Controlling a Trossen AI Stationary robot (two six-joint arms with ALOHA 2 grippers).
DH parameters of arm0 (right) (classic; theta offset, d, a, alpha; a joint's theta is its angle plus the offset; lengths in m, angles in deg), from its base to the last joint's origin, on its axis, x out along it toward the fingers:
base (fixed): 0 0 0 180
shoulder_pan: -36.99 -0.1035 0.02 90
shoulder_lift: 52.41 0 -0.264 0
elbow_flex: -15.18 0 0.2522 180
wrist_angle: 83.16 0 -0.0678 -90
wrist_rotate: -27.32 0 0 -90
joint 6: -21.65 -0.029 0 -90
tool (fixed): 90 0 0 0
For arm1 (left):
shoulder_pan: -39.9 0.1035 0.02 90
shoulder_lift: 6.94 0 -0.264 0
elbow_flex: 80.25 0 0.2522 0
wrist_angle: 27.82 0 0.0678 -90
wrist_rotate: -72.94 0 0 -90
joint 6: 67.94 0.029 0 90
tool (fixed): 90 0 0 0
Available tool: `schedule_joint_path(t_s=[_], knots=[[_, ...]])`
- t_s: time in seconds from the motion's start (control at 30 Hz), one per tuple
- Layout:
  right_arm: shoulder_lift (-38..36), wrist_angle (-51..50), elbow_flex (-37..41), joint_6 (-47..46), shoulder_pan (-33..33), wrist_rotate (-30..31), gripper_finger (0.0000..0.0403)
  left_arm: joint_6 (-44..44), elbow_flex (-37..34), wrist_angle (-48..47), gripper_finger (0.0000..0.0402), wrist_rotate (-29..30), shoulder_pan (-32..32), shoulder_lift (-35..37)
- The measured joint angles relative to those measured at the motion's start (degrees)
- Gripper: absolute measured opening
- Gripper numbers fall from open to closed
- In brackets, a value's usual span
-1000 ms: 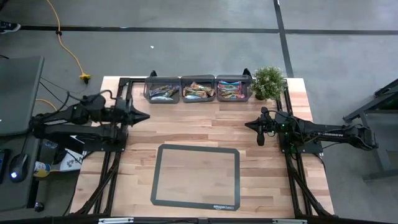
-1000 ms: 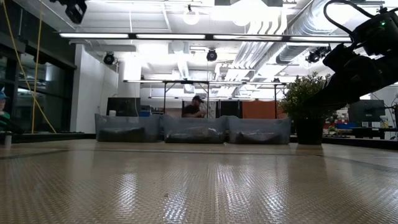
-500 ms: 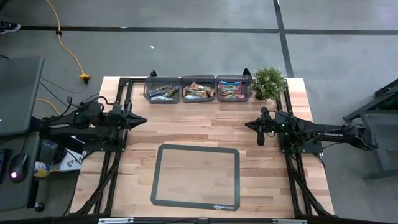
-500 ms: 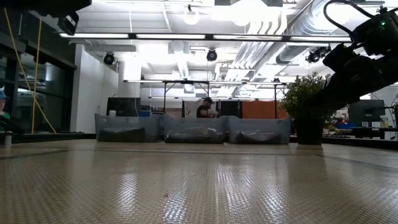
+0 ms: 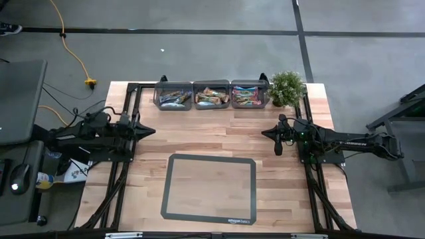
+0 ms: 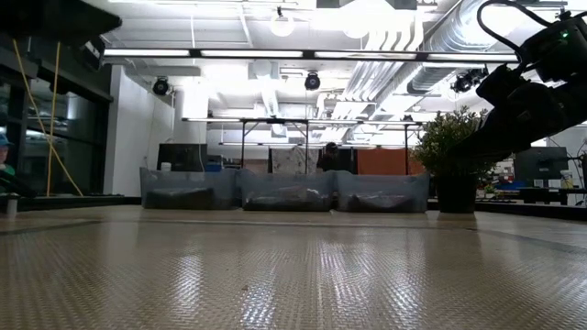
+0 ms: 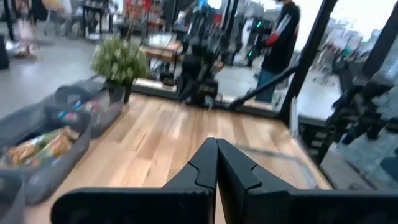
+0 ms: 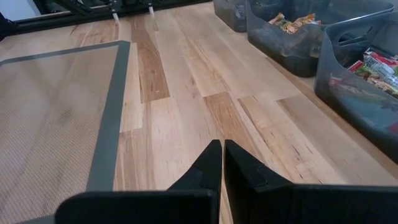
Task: Pick and place Granola Bars by type
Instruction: Return to Home Position
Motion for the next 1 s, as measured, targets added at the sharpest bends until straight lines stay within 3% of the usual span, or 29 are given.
schedule_joint_path(t_s=[0.37, 0.73, 1.0], knots=[[-0.02, 0.0, -0.01, -0.01, -0.01, -0.02, 0.0, 0.61, -0.57, -1.14, 0.0, -0.27, 0.0, -0.11], [-0.02, 0.02, 0.0, -0.01, -0.02, 0.0, 0.0, -1.55, -10.68, 19.24, 0.0, -1.17, 0.0, -0.12], [-0.02, 0.0, -0.01, 0.0, -0.01, -0.01, 0.0, -2.04, -15.71, 24.95, 0.0, -1.28, 0.0, -0.1]])
